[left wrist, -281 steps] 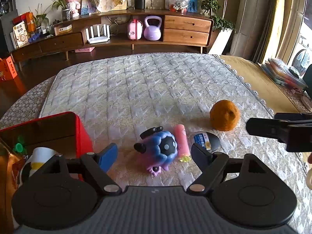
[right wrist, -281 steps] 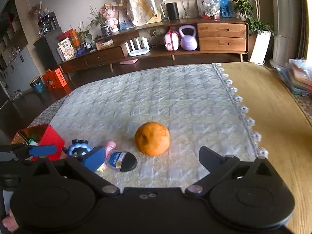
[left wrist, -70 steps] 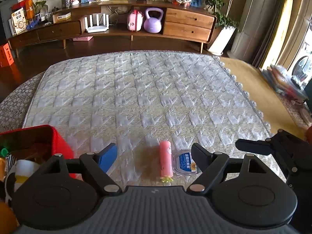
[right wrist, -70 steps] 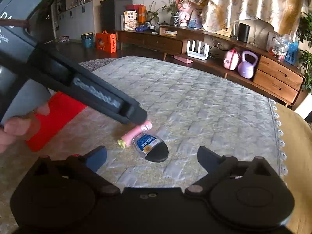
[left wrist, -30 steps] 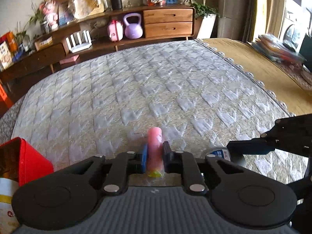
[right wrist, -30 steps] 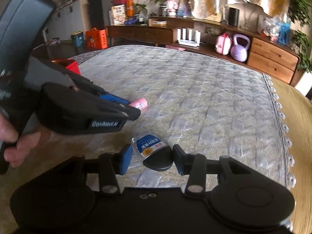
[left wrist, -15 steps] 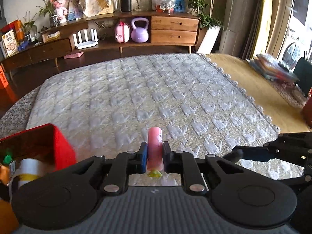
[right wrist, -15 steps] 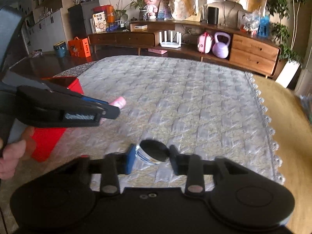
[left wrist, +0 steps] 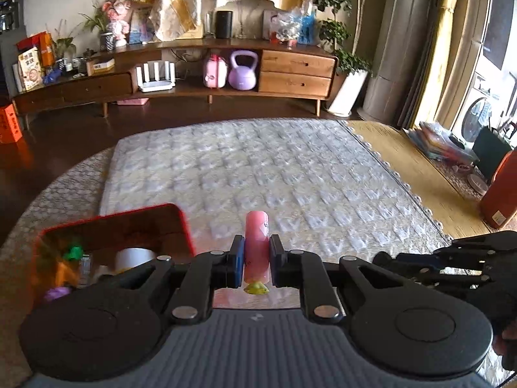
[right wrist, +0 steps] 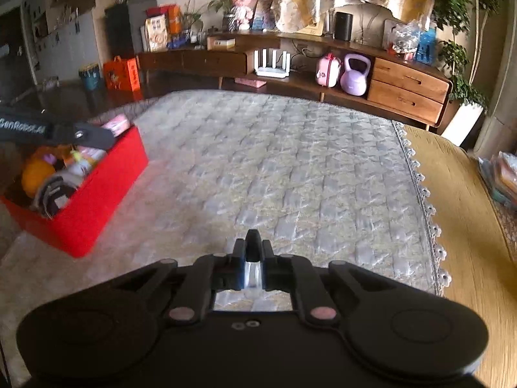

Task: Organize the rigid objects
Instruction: 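Carry the pink stick with the left tool while the right tool carries the round tin to the red tin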

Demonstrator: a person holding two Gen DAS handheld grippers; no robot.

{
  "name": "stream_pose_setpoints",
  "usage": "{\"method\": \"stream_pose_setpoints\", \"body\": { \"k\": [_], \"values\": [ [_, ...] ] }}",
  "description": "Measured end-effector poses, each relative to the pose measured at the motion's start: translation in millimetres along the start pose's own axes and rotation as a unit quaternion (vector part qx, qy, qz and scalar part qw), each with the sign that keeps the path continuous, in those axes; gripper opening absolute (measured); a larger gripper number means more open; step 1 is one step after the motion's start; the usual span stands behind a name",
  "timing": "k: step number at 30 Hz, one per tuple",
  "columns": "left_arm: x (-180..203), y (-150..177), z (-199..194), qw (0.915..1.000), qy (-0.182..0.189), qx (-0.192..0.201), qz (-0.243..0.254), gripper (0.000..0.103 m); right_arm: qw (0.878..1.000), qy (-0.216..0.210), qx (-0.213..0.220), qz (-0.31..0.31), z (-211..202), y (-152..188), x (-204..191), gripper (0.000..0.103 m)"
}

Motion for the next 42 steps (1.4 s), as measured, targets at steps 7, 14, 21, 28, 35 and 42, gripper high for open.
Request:
{"method": "stream_pose_setpoints", "body": {
  "k": [7, 14, 21, 28, 35, 42],
  "values": [
    [-49, -4, -33, 0.9997, -0.01, 0.011, -0.02, 0.015, 0.999, -0.025, 0.028, 0.0, -26, -23, -20, 0.007],
    [-103, -3, -48, 0.9986, -0.039, 0.015, -0.032, 0.015, 0.996, -0.069, 0.057, -0.024, -42, -60, -68, 0.007],
    [-133, 5, -38, 0.9985, -0.044, -0.001, -0.033, 0.015, 0.993, -0.088, 0.059, -0.048, -24, -86, -122, 0.007],
    [-162, 13, -9, 0.9967, -0.069, -0.007, -0.041, 0.015, 0.994, -0.078, 0.045, -0.058, 15, -97, -159, 0.007],
    [-177, 17, 29, 0.9956, -0.062, -0.033, -0.062, 0.015, 0.996, -0.043, 0.024, -0.07, 53, -94, -172, 0.007],
    [-174, 21, 45, 0.9959, -0.055, -0.042, -0.059, 0.015, 0.996, -0.042, 0.007, -0.076, 71, -85, -180, 0.007]
  ]
}}
Point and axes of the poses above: each gripper's, at about its wrist camera, not at the fingertips, and z roughly the way its jaws point, x to its right, y to its underside, the point moved 9 cm from there along z, roughly the way its jaws point, and after that the axes turned 9 degrees about -x, right-handed, at the moved point
